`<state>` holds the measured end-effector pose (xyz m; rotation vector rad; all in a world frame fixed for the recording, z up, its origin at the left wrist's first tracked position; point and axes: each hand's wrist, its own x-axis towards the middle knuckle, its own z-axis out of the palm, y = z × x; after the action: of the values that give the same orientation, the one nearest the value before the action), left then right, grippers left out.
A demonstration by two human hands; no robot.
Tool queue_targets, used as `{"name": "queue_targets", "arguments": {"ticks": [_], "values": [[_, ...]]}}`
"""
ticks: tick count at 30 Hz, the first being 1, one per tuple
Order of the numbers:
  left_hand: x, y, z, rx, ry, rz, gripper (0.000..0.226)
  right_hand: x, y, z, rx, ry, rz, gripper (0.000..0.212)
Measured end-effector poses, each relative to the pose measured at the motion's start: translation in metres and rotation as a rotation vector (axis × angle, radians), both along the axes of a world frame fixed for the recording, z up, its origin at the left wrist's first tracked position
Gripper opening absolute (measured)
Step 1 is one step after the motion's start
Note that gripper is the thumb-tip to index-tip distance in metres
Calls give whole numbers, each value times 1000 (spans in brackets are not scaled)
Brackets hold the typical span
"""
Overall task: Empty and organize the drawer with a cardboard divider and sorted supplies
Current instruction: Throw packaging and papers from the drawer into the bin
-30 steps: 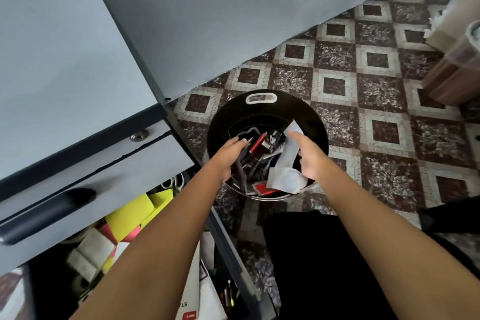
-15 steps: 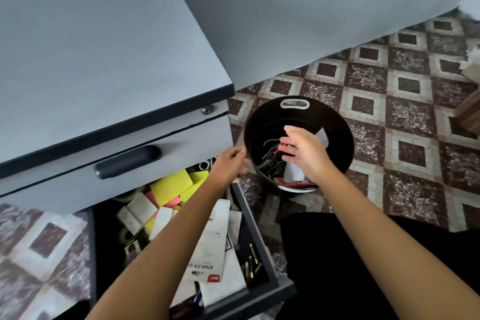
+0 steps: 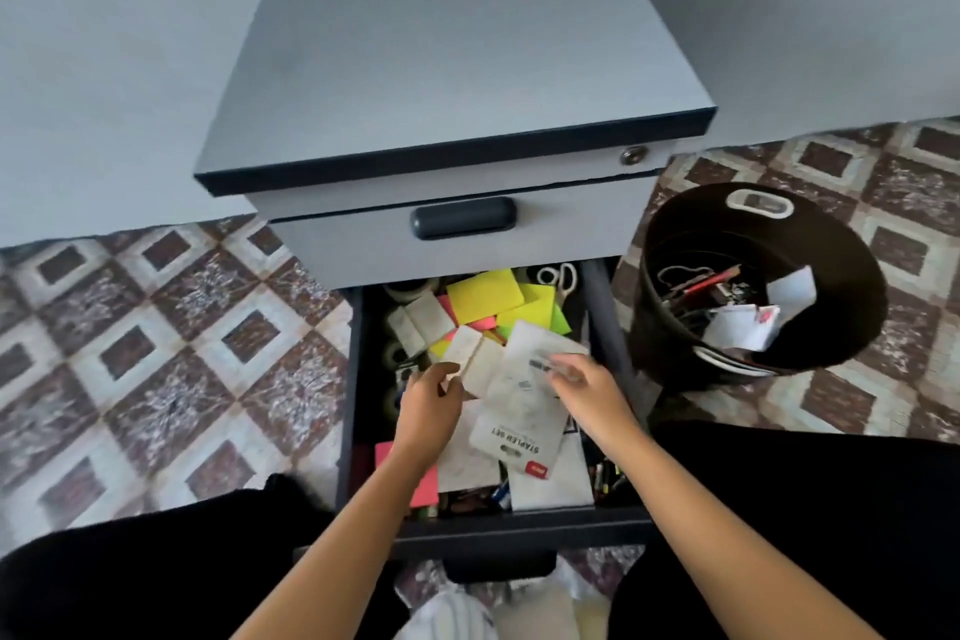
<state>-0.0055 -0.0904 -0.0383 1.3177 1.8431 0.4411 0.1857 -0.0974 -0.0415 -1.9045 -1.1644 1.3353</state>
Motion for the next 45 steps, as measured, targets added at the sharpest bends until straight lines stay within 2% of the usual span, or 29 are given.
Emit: {"name": "queue_targets", "arguments": {"ticks": [2,4,10,14,17,20,22,25,27,35,41,45], "values": [[-10,-5,-5,3,36,12,36,-7,-6,-15,4,-176,-8,35],[-15,-9,-10,-17,66,-4,39,-14,-12,-24,-55,-261,-40,42],[-12,-16,-18,-18,187,-102,42,-28,-18,-36,-173,-236,-142,63],[-10,-23,-19,-26,225,-160,44,-34,-12,-39,-181,-233,-237,59],[-12,-28,-19,12,265,-62,50,-31,-8,-38,-187,-169,-222,48],[-15,-30,-21,-39,150,118,69,-25,-9,-34,-156,-68,-240,37],[-17,-28,-22,-94,93,164,74,-22,-9,-31,-133,9,-245,31],[-21,-23,-23,-117,52,184,55,-17,-9,-27,-102,37,-200,30],[-25,-20,-23,-130,36,186,44,-13,-8,-24,-69,0,-177,31],[-39,-19,-19,-170,-92,256,55,-9,-7,-27,3,-323,-166,34],[-20,-17,-15,-207,-202,238,41,-6,-2,-4,51,-226,-163,23],[6,-19,-12,-257,-263,141,39,5,-3,18,199,-308,-107,18]]}}
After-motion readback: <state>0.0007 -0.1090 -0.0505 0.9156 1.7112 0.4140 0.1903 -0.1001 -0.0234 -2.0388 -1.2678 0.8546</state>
